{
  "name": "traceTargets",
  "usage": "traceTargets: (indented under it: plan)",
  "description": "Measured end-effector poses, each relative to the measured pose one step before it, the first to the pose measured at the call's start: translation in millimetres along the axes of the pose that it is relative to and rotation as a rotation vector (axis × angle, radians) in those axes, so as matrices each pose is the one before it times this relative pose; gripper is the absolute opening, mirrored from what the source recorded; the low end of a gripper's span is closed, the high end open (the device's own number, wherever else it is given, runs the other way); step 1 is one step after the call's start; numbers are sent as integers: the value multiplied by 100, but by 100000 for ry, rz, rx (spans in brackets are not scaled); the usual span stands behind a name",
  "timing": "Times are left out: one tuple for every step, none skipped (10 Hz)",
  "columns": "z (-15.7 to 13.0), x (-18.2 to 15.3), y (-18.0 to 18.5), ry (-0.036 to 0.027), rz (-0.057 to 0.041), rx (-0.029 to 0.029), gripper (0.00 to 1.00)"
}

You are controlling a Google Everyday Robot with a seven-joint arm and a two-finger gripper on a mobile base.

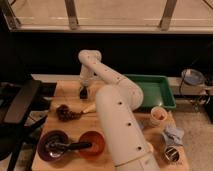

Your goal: Wipe table surface with eraser

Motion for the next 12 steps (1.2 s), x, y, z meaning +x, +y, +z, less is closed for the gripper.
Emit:
traceTargets:
  plan:
    - [118, -58, -901, 95, -2327, -133, 0]
    - [-155, -368, -1055, 420, -2809, 191, 0]
    - [129, -726, -804, 30, -2527, 296, 0]
    - [108, -877, -669, 386, -2204, 983, 0]
    - [339, -941, -258, -251, -1217, 516, 0]
    - [598, -1187, -219, -995, -524, 580, 0]
    - [662, -836, 10, -1018, 364, 335, 0]
    - [502, -396, 259, -1140, 1194, 118, 0]
    - [646, 11, 985, -987, 2873, 203, 0]
    - [152, -27, 794, -678, 2152, -348, 0]
    - [130, 107, 1063, -473, 2790, -695, 0]
    - [36, 343, 843, -49, 2540, -835, 0]
